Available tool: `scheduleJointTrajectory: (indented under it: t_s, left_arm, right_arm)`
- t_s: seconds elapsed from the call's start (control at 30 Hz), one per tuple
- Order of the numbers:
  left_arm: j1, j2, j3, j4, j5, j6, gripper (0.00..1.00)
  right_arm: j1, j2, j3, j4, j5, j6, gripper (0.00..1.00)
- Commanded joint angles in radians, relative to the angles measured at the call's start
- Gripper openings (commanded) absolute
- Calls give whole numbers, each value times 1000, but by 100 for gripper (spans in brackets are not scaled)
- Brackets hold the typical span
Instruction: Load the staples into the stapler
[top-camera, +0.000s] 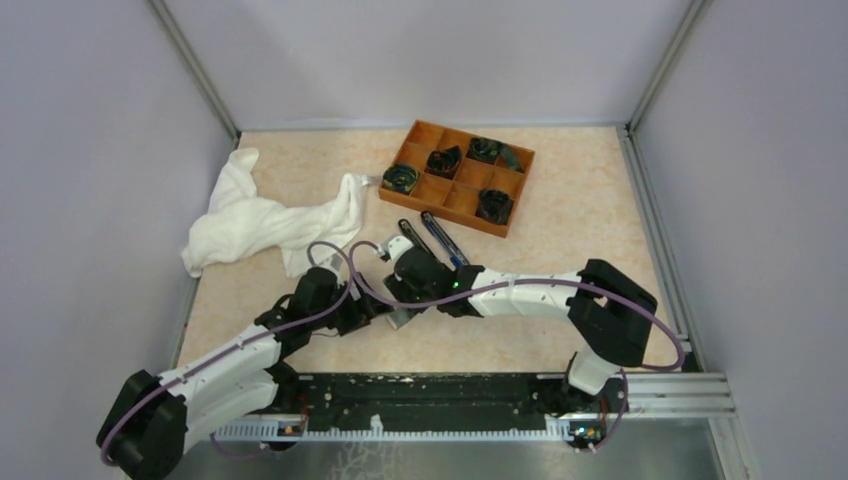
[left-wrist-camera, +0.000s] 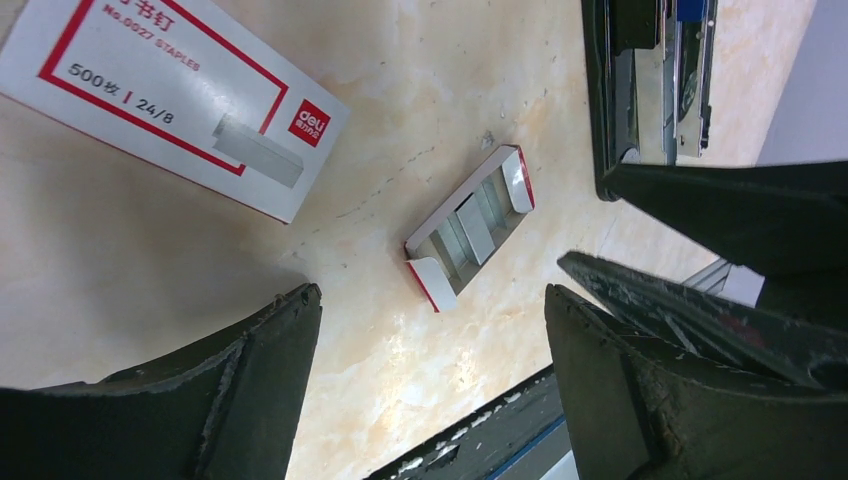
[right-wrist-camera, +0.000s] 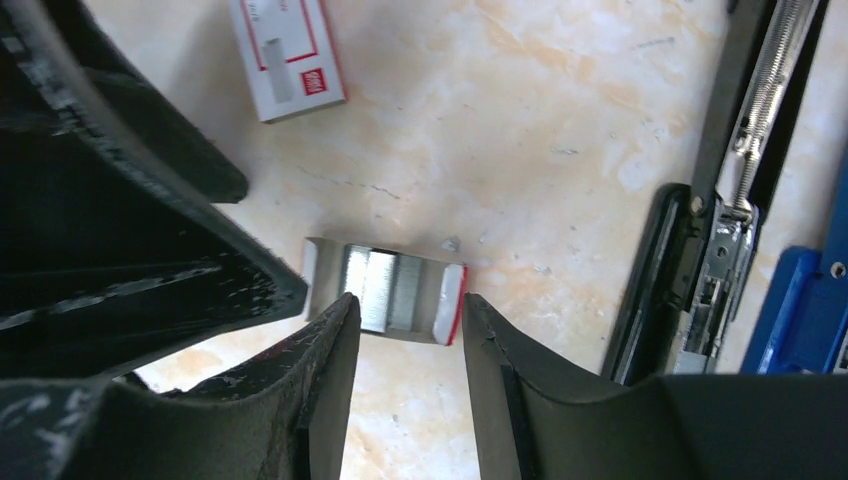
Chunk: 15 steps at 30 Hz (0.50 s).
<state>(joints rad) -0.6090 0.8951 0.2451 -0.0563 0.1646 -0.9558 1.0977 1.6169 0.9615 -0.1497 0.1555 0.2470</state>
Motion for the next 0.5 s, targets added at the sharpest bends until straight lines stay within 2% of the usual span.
scheduleJointTrajectory:
  t_s: [0.0, 0.17, 0.47]
  left_arm:
    - [2, -33, -20, -47, -46, -28, 88]
    - [2, -61, -23, -69, -67, -41, 88]
    - [2, -69, -32, -69, -74, -50, 88]
  right_arm:
    - [31, 6, 67, 1, -25, 5, 41]
    - [43, 63, 87, -7, -27, 29, 35]
    - [52, 138, 108, -10, -7, 33, 33]
